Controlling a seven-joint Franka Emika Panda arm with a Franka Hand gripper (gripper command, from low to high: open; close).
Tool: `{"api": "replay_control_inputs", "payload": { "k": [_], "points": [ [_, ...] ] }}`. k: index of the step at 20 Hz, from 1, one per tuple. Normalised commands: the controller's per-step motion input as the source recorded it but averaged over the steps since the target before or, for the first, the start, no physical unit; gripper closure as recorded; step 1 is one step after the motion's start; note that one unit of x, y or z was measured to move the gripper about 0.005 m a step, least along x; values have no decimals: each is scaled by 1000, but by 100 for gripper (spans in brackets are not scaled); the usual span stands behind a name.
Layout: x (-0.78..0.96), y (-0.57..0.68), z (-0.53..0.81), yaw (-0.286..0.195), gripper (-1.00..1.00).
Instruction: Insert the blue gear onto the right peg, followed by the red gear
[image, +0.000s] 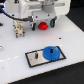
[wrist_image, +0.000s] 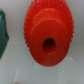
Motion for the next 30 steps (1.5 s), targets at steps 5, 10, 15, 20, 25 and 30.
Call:
{"api": "replay_control_inputs", "payload": {
  "k": [5,10,15,20,25,30],
  "points": [
    [-221,135,-8,0,100],
    [-148,128,18,0,100],
    [-165,27,-12,0,100],
    [-62,64,110,0,100],
    [177,142,490,0,100],
    [531,40,554,0,100]
  ]
}}
